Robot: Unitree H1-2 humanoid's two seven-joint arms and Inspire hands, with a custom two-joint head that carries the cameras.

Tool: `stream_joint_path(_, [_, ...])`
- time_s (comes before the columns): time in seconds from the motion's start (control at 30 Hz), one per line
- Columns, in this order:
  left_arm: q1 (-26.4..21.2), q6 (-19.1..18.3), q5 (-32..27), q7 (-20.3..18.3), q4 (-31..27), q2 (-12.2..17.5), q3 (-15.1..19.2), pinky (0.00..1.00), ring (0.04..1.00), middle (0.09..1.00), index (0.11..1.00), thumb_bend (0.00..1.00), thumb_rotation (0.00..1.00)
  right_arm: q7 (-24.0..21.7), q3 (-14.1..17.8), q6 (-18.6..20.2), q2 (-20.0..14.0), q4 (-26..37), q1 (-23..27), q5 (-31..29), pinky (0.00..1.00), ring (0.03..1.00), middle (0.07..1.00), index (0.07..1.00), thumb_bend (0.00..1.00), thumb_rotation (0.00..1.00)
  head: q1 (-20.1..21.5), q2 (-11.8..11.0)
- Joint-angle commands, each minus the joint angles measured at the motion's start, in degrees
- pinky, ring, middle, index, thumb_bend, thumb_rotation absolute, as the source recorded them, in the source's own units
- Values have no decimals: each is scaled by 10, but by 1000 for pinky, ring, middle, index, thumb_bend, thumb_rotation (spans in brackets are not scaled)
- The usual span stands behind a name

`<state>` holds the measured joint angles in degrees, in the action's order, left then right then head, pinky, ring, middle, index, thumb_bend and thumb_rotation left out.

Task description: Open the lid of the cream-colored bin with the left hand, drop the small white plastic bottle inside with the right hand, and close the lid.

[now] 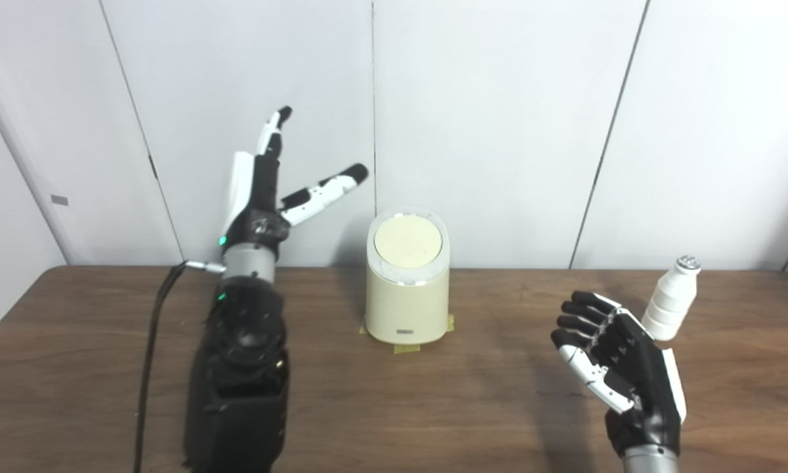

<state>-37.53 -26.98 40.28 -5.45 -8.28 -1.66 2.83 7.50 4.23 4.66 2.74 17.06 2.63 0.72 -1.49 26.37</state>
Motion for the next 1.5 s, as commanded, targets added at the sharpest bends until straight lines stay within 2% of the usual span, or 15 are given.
stream_joint_path(0.0, [-33, 2, 10, 24, 13, 7, -15, 940, 1000, 1000, 1000, 991, 514, -1, -2, -24, 1, 10, 23, 3, 564, 628, 646, 635, 291, 109, 0, 0])
stream_joint_path(0.23, [-48, 4, 42, 54, 87, 38, -71, 992, 1000, 1000, 1000, 1000, 497, 2, -3, -26, 5, 5, 30, 6, 559, 627, 648, 635, 294, 133, 6, -3])
stream_joint_path(0.37, [-56, 4, 45, 62, 111, 47, -89, 1000, 1000, 1000, 1000, 992, 455, 4, -3, -26, 7, 4, 32, 6, 560, 628, 648, 636, 298, 145, 6, -3])
stream_joint_path(0.53, [-60, 9, 36, 72, 133, 57, -100, 1000, 1000, 1000, 1000, 985, 384, 1, -1, -44, 6, -7, 37, -1, 543, 624, 650, 636, 282, 63, 7, -8])
stream_joint_path(0.67, [-56, 11, 14, 72, 142, 56, -98, 1000, 1000, 1000, 1000, 1000, 356, 3, -1, -42, 7, -11, 38, -1, 535, 612, 643, 633, 291, 124, 9, -9])
stream_joint_path(0.9, [-50, 4, 8, 71, 158, 55, -110, 1000, 1000, 1000, 1000, 1000, 397, 2, -3, -37, 9, -3, 35, -1, 544, 618, 643, 636, 298, 105, 13, -6])
stream_joint_path(1.07, [-55, 7, 6, 78, 177, 52, -120, 1000, 1000, 1000, 1000, 1000, 431, 4, -3, -50, 7, -7, 35, 5, 535, 611, 639, 630, 300, 92, 16, -4])
stream_joint_path(1.47, [-99, 2, 15, 128, 289, 32, -133, 1000, 1000, 1000, 997, 983, 449, 3, -6, -52, 9, -5, 33, 4, 532, 612, 641, 631, 290, 102, 22, -2])
